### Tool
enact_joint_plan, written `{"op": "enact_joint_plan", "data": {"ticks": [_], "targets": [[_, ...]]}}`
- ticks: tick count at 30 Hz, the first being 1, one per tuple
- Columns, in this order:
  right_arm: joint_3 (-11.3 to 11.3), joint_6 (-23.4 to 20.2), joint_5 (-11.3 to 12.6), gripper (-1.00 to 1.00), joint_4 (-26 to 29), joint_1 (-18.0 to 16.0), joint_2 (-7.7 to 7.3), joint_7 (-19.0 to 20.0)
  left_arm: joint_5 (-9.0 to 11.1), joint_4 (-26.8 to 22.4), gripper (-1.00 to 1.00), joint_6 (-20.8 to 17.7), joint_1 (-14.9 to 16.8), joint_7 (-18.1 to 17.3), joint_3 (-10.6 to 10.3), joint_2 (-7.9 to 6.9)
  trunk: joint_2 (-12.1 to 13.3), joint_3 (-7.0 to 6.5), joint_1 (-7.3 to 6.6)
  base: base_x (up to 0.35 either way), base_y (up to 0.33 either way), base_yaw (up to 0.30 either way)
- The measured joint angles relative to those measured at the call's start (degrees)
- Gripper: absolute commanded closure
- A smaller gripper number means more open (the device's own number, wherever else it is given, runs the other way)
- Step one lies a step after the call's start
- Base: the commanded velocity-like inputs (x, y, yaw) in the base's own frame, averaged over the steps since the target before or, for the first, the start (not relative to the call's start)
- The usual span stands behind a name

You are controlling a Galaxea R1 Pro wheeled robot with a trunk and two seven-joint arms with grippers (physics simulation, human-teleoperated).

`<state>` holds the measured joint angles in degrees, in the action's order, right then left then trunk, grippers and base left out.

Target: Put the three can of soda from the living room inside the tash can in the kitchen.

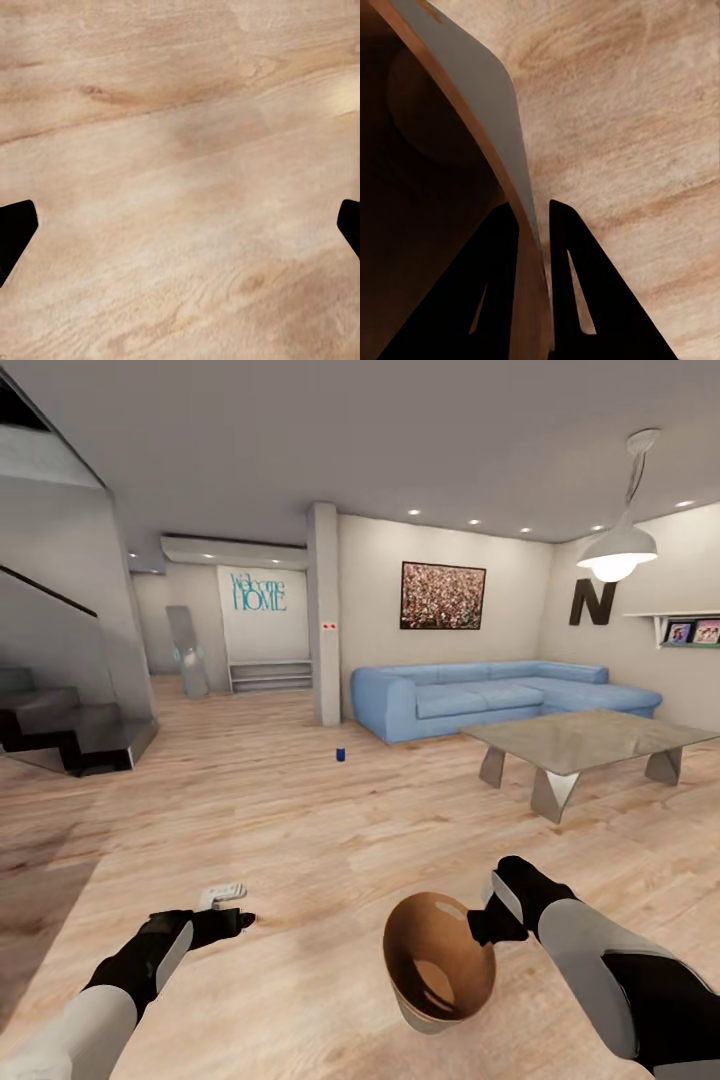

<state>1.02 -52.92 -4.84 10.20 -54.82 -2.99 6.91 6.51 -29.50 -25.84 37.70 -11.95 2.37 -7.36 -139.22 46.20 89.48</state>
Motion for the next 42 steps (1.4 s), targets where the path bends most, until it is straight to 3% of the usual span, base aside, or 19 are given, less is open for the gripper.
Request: {"op": "enact_joint_plan", "data": {"ticks": [12, 16, 21, 26, 31, 36, 42], "targets": [[0.13, 0.2, 0.36, 1.0, -0.27, 0.0, 0.02, 0.01, -0.02, 0.05, -1.0, 0.0, 0.0, 0.0, 0.0, -0.02, 0.0, -0.02, 0.0, 0.249, 0.246, -0.023], [-0.45, 0.25, -0.96, 1.0, -0.31, 0.07, 0.7, -0.01, 0.0, 0.05, -1.0, 0.0, 0.0, -0.01, 0.0, -0.02, 0.0, -0.07, 0.0, 0.249, 0.247, -0.112], [0.16, 0.26, 0.65, 1.0, 0.15, 0.73, 1.36, 0.02, 0.0, 0.05, -1.0, 0.0, 0.0, 0.0, 0.0, -0.01, 0.0, -0.08, 0.0, 0.249, 0.247, -0.025], [-0.33, 0.33, -0.92, 1.0, 0.4, 1.03, 1.47, -0.01, 0.0, 0.05, -1.0, 0.0, 0.0, 0.0, 0.0, -0.02, 0.0, -0.08, 0.0, 0.249, 0.248, -0.005], [0.16, 0.3, 0.22, 1.0, 0.52, 1.13, 1.51, 0.01, 0.0, 0.05, -1.0, 0.07, 0.0, 0.0, 0.0, 0.01, 0.0, -0.08, 0.0, 0.249, 0.247, -0.001], [-0.11, 1.07, -0.71, 1.0, 0.47, 1.17, 1.49, -0.02, 0.0, 0.05, -1.0, 0.08, 0.0, 0.0, 0.0, -0.01, 0.0, -0.08, 0.0, 0.249, 0.247, 0.0], [0.18, 2.35, 0.05, 1.0, 0.38, 1.22, 1.49, 0.01, 0.0, 0.05, -1.0, 0.09, 0.0, 0.0, 0.0, 0.0, 0.0, -0.08, 0.0, 0.249, 0.248, 0.0]]}}
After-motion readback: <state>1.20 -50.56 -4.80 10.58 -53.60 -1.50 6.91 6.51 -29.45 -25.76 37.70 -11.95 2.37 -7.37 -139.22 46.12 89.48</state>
